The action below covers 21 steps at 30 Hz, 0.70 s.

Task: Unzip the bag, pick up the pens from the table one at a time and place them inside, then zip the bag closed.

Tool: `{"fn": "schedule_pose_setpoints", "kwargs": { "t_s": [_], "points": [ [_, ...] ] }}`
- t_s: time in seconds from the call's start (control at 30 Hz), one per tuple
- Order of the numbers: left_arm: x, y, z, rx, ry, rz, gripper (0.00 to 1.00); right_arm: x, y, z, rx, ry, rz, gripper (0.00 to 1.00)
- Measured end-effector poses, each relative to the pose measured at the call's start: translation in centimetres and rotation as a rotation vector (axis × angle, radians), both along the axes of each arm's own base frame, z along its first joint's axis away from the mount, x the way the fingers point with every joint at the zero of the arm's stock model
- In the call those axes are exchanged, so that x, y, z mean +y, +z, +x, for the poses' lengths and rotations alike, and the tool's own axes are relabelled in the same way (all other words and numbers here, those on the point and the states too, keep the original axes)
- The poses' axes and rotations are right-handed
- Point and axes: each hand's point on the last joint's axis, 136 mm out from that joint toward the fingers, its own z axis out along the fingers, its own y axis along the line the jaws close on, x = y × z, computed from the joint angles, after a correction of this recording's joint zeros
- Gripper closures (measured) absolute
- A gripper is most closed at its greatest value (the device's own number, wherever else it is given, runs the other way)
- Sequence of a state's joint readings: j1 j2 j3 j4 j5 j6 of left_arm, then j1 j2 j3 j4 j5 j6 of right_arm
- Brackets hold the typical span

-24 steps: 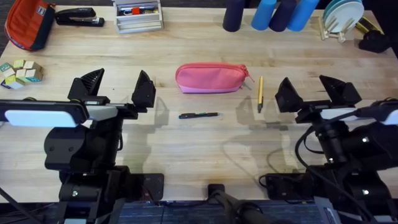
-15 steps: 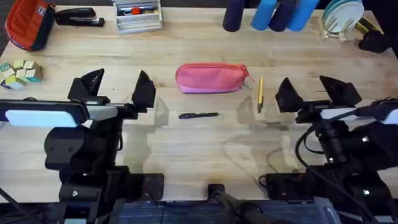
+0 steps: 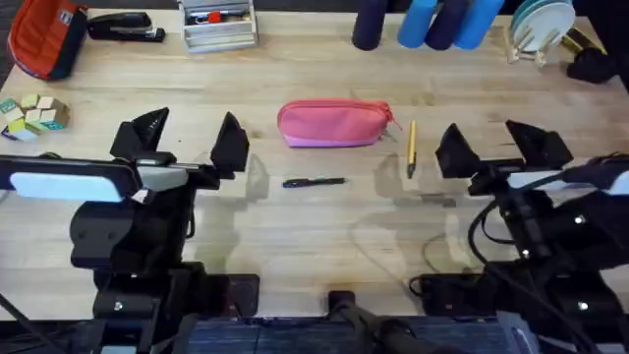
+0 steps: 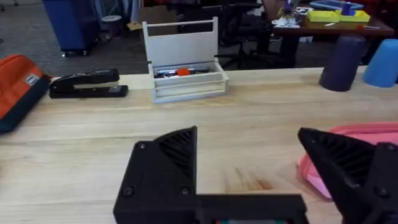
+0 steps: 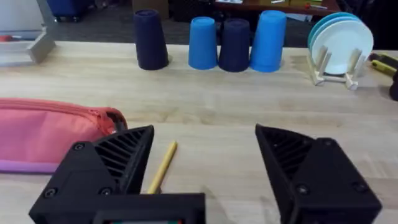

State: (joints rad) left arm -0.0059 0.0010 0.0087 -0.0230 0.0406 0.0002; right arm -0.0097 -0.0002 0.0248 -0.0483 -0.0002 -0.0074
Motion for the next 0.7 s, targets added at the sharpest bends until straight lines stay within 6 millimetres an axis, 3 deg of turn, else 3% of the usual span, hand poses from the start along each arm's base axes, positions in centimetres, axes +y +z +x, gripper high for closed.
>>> {"fn": "schedule_pose_setpoints", "kwargs": {
  "t_s": [0.17, 0.37, 0.7],
  "points": [
    [-0.3, 0.4, -0.3, 0.037, -0.02, 0.016, 0.008, 0.0, 0.3, -0.3, 0.019, 0.0, -0.001, 0.005],
    [-0.4, 3.7, -0.4, 0.087, -0.025, 0.028, 0.008, 0.0, 3.5, -0.3, 0.002, 0.0, -0.003, 0.005],
    [-2.1, 6.3, 2.5, 0.333, -0.143, 0.087, 0.008, 0.0, 6.0, 0.4, 0.21, 0.002, -0.006, 0.005]
  ]
}}
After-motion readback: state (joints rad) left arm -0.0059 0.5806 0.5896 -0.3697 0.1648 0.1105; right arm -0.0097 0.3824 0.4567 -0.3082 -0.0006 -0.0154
